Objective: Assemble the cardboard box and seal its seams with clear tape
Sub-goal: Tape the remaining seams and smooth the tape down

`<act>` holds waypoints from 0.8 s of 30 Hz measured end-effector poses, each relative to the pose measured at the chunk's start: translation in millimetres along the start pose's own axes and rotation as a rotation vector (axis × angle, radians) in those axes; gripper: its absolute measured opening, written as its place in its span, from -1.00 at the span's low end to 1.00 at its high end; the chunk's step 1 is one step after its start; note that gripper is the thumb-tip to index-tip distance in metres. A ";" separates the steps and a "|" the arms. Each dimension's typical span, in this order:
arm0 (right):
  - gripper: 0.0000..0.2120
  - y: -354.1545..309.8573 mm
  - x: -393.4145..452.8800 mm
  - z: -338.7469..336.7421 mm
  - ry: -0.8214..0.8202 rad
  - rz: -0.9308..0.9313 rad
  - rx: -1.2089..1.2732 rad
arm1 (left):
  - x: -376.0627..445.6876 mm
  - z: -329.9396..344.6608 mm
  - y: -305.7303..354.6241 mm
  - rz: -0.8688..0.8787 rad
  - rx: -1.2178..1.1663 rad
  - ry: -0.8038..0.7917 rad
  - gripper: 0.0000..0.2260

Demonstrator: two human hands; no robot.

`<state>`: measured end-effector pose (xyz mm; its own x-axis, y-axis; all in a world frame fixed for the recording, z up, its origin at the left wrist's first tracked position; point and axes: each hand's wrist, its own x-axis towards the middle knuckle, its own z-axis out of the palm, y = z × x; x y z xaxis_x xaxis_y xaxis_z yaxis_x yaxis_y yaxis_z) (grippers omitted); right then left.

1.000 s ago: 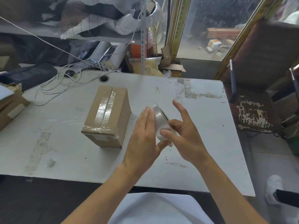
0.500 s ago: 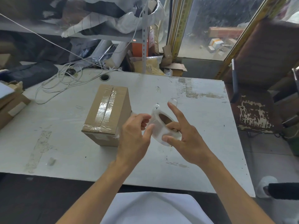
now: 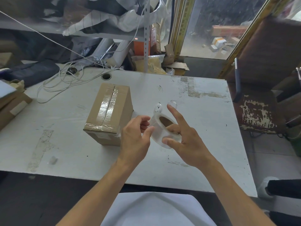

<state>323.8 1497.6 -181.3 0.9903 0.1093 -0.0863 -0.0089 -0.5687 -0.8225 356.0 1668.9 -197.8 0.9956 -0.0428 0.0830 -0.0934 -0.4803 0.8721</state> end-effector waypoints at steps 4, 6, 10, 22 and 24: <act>-0.12 -1.0 -1.0 2.0 0.004 0.012 -0.004 | -1.3 -1.8 0.1 -0.021 -0.010 -0.003 -0.82; -0.12 -1.5 -1.5 2.0 0.000 0.011 0.002 | -1.9 -2.7 0.6 -0.028 -0.010 -0.003 -0.83; -0.12 -3.4 -1.9 1.9 0.000 0.011 0.004 | -2.2 -4.3 2.3 -0.046 -0.028 -0.005 -0.84; -0.09 -4.0 -1.1 2.3 0.016 0.012 -0.027 | 3.7 -1.9 4.1 0.058 0.011 -0.035 -0.73; -0.10 -5.8 -0.7 0.4 0.013 0.011 -0.022 | 5.8 -3.2 5.5 0.068 0.001 -0.055 -0.73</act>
<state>323.0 1501.1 -176.7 0.9918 0.0928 -0.0878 -0.0167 -0.5875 -0.8090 361.3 1668.9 -191.0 0.9857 -0.1231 0.1153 -0.1605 -0.4756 0.8649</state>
